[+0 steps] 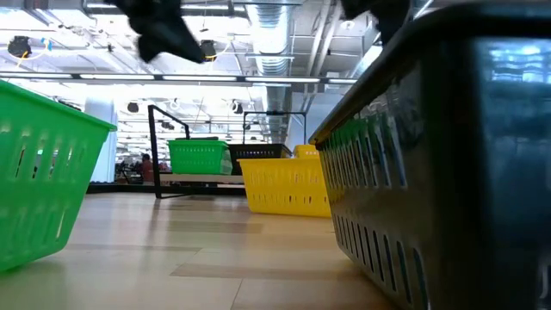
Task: Stack baskets on shelf by color
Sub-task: Stack the bottom yellow basket on top of the yellow basket on the shelf
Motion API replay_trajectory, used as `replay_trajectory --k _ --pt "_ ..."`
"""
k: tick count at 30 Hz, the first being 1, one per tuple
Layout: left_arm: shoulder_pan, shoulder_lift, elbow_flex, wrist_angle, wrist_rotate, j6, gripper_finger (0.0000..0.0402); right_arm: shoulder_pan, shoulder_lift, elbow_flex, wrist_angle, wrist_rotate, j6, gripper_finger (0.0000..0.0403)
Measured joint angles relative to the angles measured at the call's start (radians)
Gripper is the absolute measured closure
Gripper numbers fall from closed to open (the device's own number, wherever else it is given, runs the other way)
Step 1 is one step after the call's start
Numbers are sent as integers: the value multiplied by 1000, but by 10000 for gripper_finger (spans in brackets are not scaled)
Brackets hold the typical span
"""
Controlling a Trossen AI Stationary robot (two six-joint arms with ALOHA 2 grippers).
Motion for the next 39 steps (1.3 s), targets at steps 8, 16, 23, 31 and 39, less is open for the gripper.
replay_trajectory --k 8,16,23,31,39 --pt "127 291 213 54 156 312 394 63 -288 -2 9 6 211 270" --pt "184 594 560 -81 274 534 334 227 -512 -3 72 92 331 273" --pt "183 828 844 -321 289 625 287 336 -622 -3 117 167 330 273" --pt "180 1010 1020 -490 315 683 265 417 -662 -3 154 161 301 275" --pt "176 1090 1023 -560 286 668 271 503 -677 -3 228 139 247 275"
